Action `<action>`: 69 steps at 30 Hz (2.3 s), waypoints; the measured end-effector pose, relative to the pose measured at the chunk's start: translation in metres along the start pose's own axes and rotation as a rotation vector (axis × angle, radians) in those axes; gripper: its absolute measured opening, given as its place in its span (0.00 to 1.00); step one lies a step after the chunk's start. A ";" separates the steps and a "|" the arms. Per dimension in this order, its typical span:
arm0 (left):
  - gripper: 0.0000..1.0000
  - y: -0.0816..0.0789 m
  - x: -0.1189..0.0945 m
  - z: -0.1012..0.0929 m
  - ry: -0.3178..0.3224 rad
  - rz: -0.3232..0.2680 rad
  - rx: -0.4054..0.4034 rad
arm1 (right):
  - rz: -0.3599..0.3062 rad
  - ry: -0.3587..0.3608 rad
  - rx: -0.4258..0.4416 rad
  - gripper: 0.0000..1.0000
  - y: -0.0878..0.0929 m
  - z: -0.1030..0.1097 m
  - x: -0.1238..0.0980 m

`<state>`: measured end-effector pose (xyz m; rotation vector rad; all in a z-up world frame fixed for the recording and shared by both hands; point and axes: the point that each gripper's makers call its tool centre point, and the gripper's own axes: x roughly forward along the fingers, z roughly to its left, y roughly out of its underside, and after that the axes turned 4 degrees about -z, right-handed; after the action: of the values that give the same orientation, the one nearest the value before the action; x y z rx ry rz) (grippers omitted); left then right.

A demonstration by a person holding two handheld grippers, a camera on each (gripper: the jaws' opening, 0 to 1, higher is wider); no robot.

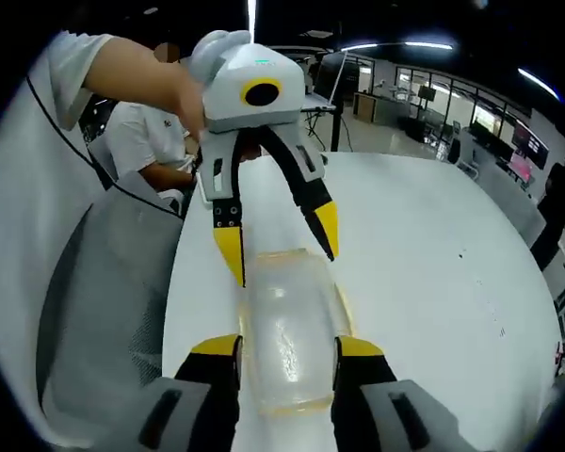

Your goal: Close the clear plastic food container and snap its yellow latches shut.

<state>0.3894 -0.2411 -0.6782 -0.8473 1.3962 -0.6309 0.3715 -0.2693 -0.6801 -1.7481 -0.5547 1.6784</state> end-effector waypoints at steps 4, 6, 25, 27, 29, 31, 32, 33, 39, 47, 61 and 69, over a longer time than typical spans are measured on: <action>0.42 0.001 0.008 -0.009 0.041 0.023 0.030 | -0.002 -0.018 -0.011 0.37 -0.002 0.000 0.008; 0.40 0.001 0.010 -0.009 0.044 0.025 0.031 | 0.001 -0.023 -0.021 0.37 -0.002 -0.001 0.012; 0.34 0.009 0.032 -0.014 0.076 0.047 0.056 | 0.039 -0.049 -0.049 0.36 0.002 -0.011 0.035; 0.36 0.011 0.033 -0.017 0.083 0.056 0.052 | 0.046 -0.049 -0.058 0.36 0.003 -0.012 0.038; 0.37 0.013 0.034 -0.019 0.083 0.062 0.061 | 0.054 -0.047 -0.061 0.37 0.004 -0.013 0.039; 0.39 0.014 0.034 -0.022 0.084 0.061 0.059 | 0.062 -0.045 -0.060 0.39 0.005 -0.016 0.041; 0.40 0.014 0.035 -0.023 0.084 0.060 0.061 | 0.064 -0.040 -0.061 0.41 0.005 -0.017 0.041; 0.39 0.015 0.035 -0.025 0.084 0.061 0.071 | 0.070 -0.029 -0.060 0.43 0.006 -0.021 0.042; 0.42 0.018 0.034 -0.033 0.095 0.082 0.125 | 0.088 -0.034 -0.068 0.49 0.007 -0.025 0.044; 0.45 0.024 0.035 -0.035 0.074 0.093 0.145 | 0.135 -0.084 -0.067 0.55 0.013 -0.024 0.053; 0.49 0.032 0.040 -0.027 0.012 0.144 0.232 | 0.201 -0.158 -0.079 0.57 0.015 -0.023 0.057; 0.47 0.037 0.043 -0.027 -0.035 0.188 0.340 | 0.217 -0.164 -0.052 0.57 0.018 -0.023 0.057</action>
<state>0.3629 -0.2585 -0.7324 -0.4488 1.2723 -0.6797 0.3973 -0.2458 -0.7338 -1.7697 -0.4988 1.9877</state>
